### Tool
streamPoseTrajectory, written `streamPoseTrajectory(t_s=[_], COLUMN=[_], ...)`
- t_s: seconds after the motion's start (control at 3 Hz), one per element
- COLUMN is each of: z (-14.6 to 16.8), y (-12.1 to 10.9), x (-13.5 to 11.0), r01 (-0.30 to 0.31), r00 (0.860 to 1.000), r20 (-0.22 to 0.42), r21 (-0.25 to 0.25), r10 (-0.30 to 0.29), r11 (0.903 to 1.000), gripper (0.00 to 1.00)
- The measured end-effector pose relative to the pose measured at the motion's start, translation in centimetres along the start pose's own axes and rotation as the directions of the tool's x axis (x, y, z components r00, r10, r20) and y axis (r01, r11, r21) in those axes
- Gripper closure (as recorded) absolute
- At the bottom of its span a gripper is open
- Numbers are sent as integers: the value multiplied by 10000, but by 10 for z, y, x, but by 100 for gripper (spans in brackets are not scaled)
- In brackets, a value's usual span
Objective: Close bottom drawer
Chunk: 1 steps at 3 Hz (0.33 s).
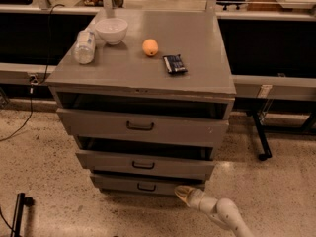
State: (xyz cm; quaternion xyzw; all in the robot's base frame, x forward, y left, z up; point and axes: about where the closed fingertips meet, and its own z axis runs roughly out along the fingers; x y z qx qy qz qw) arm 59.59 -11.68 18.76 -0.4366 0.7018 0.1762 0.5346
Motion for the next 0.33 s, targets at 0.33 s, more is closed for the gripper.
streamPoseTrajectory(t_s=[0.33], z=[-20], y=[26], x=[-2], r01=[-323], r00=[9982], r20=[484], r21=[-725], r10=[358], r11=[9968], gripper=[100])
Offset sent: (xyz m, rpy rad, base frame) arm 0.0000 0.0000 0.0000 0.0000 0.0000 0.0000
